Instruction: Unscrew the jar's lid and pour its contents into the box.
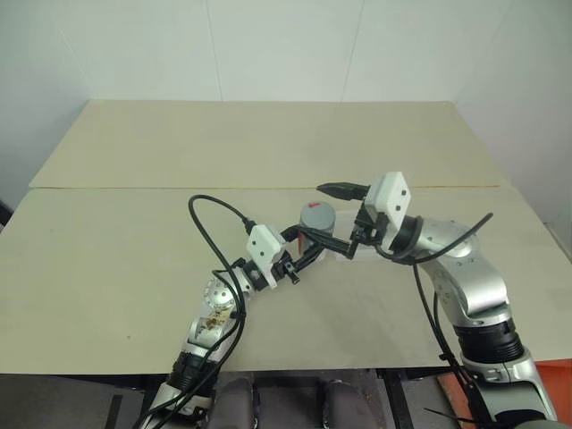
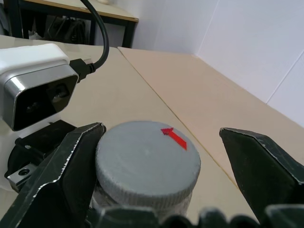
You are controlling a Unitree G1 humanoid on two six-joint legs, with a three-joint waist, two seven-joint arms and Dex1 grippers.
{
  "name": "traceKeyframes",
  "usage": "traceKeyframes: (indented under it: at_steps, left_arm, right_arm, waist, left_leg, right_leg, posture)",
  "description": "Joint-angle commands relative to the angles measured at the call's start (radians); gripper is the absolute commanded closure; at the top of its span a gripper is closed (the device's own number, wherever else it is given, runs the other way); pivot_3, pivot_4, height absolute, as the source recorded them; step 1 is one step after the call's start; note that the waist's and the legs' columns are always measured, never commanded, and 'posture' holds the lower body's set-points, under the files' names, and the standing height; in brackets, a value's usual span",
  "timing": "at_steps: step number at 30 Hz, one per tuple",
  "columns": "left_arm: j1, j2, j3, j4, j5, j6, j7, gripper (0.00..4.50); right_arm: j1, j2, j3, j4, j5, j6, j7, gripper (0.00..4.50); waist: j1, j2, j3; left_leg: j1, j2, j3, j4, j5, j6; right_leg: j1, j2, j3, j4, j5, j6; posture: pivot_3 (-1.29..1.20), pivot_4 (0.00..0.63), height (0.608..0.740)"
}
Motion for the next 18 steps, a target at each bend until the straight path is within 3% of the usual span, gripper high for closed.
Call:
traceKeyframes:
  at_steps: [1,18]
  left_arm:
    - [-0.016,-0.003,-0.005,-0.02,-0.006,-0.033,-0.006,2.55]
    - [-0.025,0.001,-0.004,-0.007,-0.008,-0.043,-0.013,2.55]
  right_arm:
    - [0.011,-0.028,-0.061,-0.03,0.006,-0.005,-0.012,0.03]
    - [0.104,-0.1,-0.144,-0.051,0.022,-0.016,-0.017,0.03]
  waist:
    - [0.0,0.0,0.0]
    - [0.0,0.0,0.0]
  left_leg:
    - [0.0,0.0,0.0,0.0,0.0,0.0]
    - [0.0,0.0,0.0,0.0,0.0,0.0]
  right_leg:
    - [0.0,0.0,0.0,0.0,0.0,0.0]
    - [0.0,0.0,0.0,0.0,0.0,0.0]
  posture:
    - [0.0,0.15,0.74]
    - [0.0,0.15,0.74]
